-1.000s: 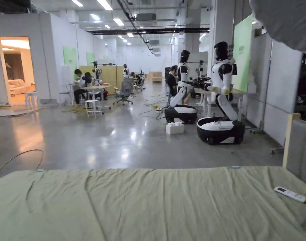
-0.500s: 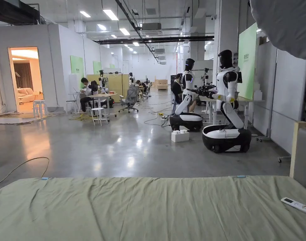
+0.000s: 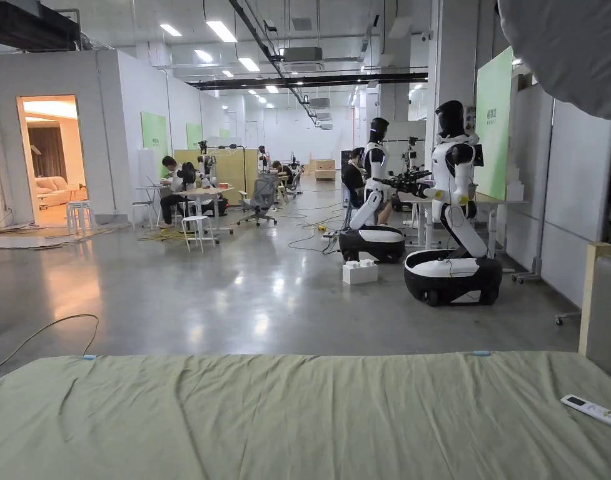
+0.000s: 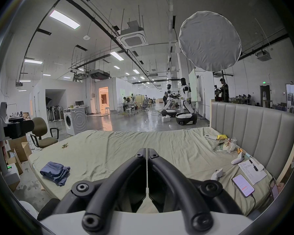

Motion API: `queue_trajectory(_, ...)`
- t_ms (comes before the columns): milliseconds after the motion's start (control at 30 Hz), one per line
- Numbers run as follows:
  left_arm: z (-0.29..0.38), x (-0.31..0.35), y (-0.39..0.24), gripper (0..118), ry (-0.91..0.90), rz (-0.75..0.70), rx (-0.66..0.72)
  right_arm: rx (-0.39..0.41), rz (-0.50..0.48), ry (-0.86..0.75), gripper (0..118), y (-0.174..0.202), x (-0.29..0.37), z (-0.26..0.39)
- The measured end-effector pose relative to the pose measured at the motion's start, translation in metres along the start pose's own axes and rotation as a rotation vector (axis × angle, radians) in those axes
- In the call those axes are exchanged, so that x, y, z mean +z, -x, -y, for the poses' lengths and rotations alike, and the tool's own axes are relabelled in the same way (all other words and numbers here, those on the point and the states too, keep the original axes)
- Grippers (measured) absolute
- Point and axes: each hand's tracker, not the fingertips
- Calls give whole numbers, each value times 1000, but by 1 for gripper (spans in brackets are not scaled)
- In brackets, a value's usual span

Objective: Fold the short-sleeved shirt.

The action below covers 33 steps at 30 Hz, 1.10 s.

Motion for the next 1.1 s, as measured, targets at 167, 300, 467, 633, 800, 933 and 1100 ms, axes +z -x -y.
queue_trajectory(167, 0, -2, 1, 0, -2, 7, 3, -9, 4, -8, 1, 0, 1, -2)
queue_trajectory(300, -1, -2, 1, 0, -4, 3, -2, -5, 5, -10, 1, 1, 0, -4)
queue_trajectory(467, -1, -1, -1, 11, -23, -21, -21, -7, -22, -21, 6, 1, 2, -5)
queue_trajectory(633, -3, 1, 1, 79, -47, -17, -2, -1, -30, -33, 65, 6, 1, -9)
queue_trajectory(800, -4, 1, 2, 117, -70, -43, 17, -10, -27, -48, 118, 8, -1, -11)
queue_trajectory(933, -5, 3, 3, 118, -87, -42, 39, -13, -21, -57, 118, 9, -2, -11)
queue_trajectory(1100, -5, 4, 9, 118, -79, -56, 39, -34, -32, -65, 118, 8, -2, -10)
